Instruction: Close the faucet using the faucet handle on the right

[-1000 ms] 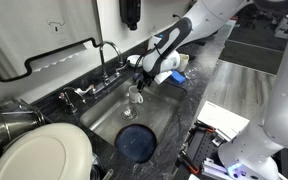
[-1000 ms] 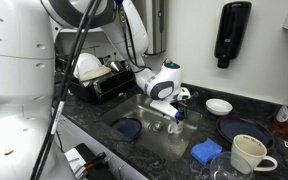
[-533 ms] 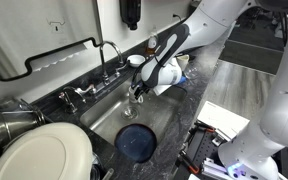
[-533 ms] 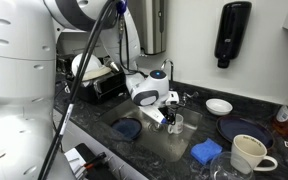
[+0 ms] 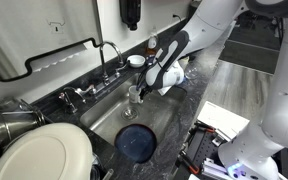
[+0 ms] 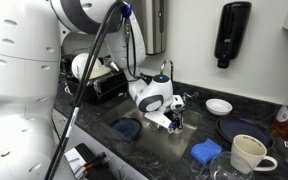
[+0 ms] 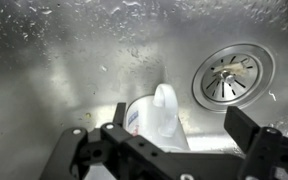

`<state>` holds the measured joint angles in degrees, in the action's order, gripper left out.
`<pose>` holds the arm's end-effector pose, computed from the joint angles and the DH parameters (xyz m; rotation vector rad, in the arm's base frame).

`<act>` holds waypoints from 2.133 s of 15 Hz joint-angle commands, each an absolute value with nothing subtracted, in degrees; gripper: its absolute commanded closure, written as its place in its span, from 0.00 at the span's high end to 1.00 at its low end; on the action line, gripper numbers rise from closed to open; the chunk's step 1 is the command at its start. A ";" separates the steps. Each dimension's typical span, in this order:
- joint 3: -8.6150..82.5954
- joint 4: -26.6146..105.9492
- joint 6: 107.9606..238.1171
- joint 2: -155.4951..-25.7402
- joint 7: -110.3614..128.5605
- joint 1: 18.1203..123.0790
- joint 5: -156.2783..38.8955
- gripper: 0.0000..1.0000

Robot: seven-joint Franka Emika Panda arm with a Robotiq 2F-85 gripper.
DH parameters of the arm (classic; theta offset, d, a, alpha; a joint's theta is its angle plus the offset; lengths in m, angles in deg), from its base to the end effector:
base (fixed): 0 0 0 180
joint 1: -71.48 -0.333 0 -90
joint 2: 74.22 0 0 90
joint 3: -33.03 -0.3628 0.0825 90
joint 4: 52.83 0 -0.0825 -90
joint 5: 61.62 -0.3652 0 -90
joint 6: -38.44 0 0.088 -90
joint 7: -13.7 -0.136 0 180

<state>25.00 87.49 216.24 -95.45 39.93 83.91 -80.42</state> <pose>0.5171 -0.0654 0.2142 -3.0766 -0.0587 -0.4557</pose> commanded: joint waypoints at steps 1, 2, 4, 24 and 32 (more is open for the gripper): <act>28.48 85.03 215.51 -98.65 39.06 79.52 -77.48 1.00; 27.86 84.97 215.86 -99.17 34.35 80.53 -71.65 1.00; 29.15 84.08 215.78 -100.14 30.60 78.81 -68.06 1.00; 39.17 82.18 215.59 -101.81 12.18 68.21 -64.10 0.09; 40.35 82.51 213.87 -101.04 11.70 66.16 -62.90 0.04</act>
<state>40.49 83.27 216.00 -100.96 12.45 66.32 -64.36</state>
